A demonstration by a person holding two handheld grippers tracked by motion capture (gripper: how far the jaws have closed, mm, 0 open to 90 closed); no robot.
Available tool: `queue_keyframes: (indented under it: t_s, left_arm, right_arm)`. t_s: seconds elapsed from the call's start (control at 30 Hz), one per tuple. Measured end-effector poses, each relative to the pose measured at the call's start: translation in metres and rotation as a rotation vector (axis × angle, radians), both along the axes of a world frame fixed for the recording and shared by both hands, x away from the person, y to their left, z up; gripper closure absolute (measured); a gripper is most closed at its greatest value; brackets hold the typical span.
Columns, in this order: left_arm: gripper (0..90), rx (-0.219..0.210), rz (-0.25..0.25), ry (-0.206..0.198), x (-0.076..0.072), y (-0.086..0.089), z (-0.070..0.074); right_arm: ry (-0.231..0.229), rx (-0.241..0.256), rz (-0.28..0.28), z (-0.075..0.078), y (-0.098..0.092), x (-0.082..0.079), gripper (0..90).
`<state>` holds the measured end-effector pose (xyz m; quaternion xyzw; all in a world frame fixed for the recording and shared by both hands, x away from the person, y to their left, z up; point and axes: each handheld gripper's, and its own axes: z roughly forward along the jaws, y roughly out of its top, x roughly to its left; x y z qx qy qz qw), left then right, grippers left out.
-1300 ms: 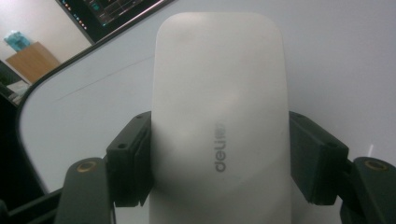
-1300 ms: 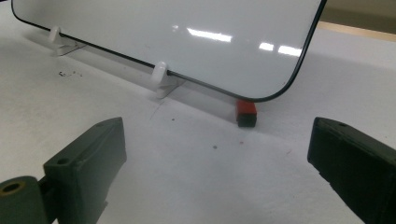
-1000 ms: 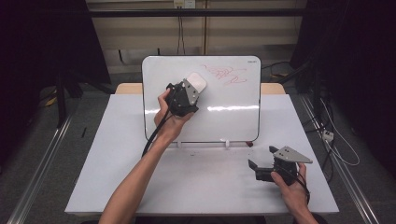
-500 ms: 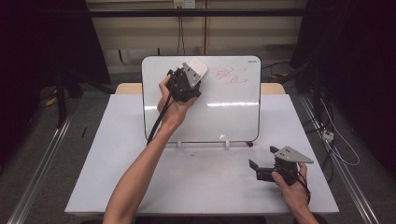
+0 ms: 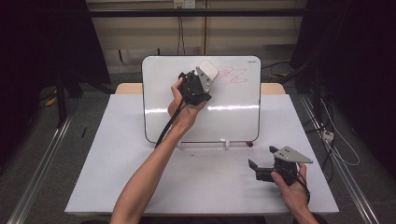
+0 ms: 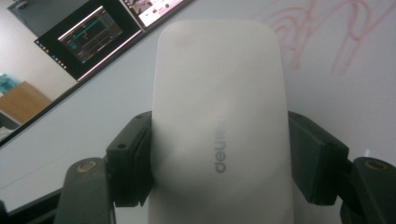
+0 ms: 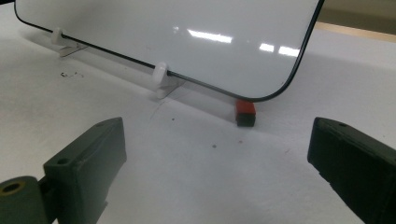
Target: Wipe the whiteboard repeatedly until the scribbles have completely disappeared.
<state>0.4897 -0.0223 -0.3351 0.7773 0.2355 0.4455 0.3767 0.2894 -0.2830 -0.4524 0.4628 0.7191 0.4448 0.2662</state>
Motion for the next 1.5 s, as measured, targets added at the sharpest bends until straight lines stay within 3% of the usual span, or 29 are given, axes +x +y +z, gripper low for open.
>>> queue_keyframes:
  t_s: [0.23,0.43,0.67,0.77,1.17,1.4,1.5]
  left_arm:
    - [31.0,0.041,-0.066,-0.032,-0.013,-0.026,-0.015]
    - [31.0,0.113,-0.135,-0.060,-0.029,-0.050,-0.030]
    - [31.0,0.097,-0.167,-0.044,-0.023,-0.042,-0.024]
    - [31.0,0.051,-0.149,-0.030,-0.017,-0.034,-0.018]
    - [31.0,-0.039,-0.050,-0.043,0.011,0.003,0.012]
    - [31.0,-0.026,-0.009,-0.066,0.011,-0.004,0.009]
    - [31.0,-0.033,-0.016,-0.069,0.011,-0.007,0.009]
  right_arm:
    - [0.000,0.001,-0.001,0.000,-0.001,-0.001,4.3]
    - [0.001,0.001,-0.001,0.000,-0.001,0.000,4.3]
    - [-0.001,0.001,0.000,0.000,-0.001,0.000,4.3]
    - [-0.003,0.001,0.001,0.000,-0.002,0.000,4.3]
    - [-0.002,0.006,-0.003,-0.001,-0.004,-0.001,4.3]
    - [0.000,0.008,-0.004,0.000,-0.003,-0.001,4.3]
    - [-0.002,0.012,-0.001,0.000,-0.003,-0.001,4.3]
